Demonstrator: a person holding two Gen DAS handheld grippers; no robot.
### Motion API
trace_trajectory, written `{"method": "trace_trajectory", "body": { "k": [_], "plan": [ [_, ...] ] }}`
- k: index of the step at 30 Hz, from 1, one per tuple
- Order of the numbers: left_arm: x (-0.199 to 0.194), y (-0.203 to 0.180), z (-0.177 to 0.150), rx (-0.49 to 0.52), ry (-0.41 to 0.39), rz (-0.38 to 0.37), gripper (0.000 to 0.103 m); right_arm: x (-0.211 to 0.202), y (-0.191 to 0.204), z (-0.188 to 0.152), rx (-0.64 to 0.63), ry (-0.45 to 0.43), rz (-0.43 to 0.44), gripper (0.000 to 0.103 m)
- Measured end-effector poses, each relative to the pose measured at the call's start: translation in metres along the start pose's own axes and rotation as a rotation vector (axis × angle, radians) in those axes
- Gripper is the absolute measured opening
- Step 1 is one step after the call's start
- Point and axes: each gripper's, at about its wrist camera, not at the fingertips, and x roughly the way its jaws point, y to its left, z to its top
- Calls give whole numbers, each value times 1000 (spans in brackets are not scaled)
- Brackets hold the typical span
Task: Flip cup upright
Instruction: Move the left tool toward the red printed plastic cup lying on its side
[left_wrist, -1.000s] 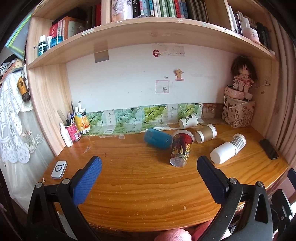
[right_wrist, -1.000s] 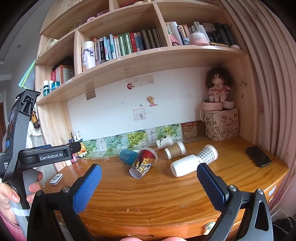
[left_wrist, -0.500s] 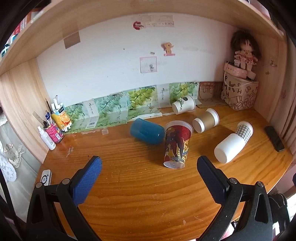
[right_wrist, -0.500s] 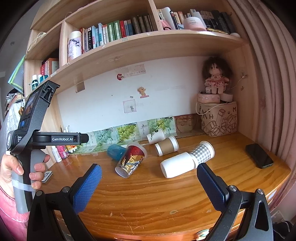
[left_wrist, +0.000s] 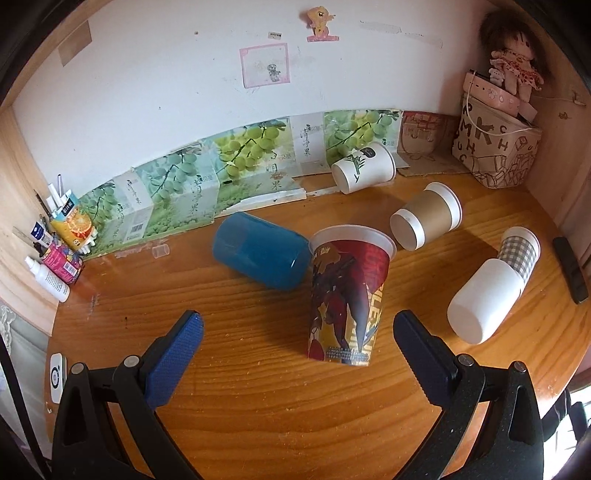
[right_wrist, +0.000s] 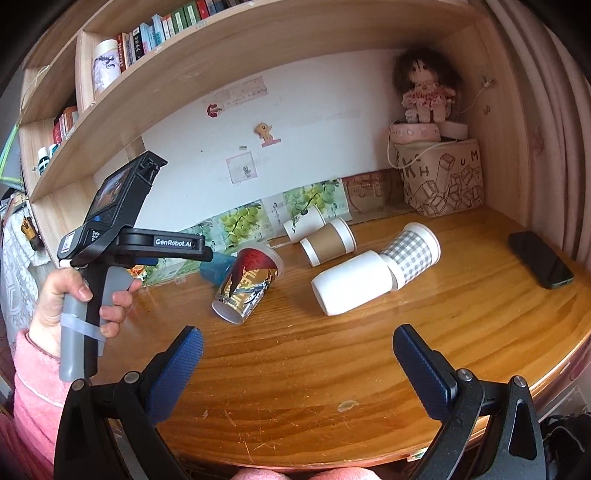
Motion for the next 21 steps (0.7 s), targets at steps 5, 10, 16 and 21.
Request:
{"method": "trace_trajectory", "body": {
  "k": [5,10,16,21],
  "plan": [
    [27,-7,15,-3,43,-26,103,16,-1,-8,17,56,31,103],
    [50,-14,22,3,94,-44,103,24,-3,-14,34,89,50,103],
    [74,-21,23,3,147,-41,102,29,-10,-14,34,99,27,103],
    [82,-25,24,7,157,-71,98,31,-19,-12,64,100,24,103]
  ]
}}
